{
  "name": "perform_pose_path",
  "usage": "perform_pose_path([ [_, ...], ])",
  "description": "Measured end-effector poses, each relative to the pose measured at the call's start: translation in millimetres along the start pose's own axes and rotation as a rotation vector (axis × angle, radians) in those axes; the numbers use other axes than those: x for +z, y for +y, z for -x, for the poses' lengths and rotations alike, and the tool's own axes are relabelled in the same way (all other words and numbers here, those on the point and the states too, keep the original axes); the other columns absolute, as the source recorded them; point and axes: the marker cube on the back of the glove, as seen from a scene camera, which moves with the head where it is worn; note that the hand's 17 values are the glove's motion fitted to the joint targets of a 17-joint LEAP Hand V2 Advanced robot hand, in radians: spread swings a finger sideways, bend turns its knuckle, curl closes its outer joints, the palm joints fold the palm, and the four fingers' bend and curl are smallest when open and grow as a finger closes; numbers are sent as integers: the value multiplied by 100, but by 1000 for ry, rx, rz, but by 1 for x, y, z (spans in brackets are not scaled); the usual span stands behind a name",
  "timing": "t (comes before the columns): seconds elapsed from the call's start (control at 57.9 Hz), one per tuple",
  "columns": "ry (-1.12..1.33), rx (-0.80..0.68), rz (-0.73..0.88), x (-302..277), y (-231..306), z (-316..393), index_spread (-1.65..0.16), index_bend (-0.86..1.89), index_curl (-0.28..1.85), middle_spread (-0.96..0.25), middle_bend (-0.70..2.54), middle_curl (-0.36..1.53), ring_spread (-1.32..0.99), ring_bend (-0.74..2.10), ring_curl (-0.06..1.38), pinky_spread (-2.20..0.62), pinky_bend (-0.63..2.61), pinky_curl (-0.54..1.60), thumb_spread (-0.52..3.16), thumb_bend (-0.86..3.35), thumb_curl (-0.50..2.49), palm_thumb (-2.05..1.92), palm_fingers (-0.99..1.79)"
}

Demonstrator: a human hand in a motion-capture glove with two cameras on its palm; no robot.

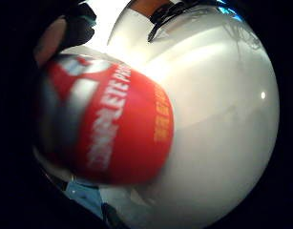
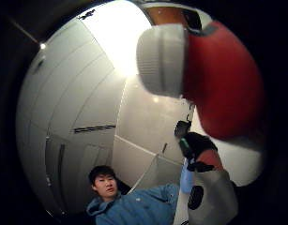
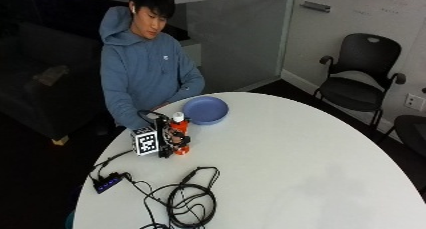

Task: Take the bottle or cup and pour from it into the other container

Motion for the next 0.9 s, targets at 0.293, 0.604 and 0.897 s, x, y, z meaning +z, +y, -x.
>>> perform_pose_path([
  [0.293, 257, -122, 124, 23, -16, 37, -15, 13, 31, -3, 40, 44, -11, 62, 38, -5, 57, 28, 38, 0, 56, 115, 101],
  [0.604, 780, -383, 579, 77, -5, 125, -17, 12, 31, -7, 37, 48, -16, 56, 42, -17, 51, 32, 14, -3, 64, 115, 108],
  [0.897, 1469, -726, 828, 132, 19, 163, -18, 12, 32, -9, 35, 50, -17, 52, 45, -20, 45, 33, 8, -3, 68, 115, 108],
])
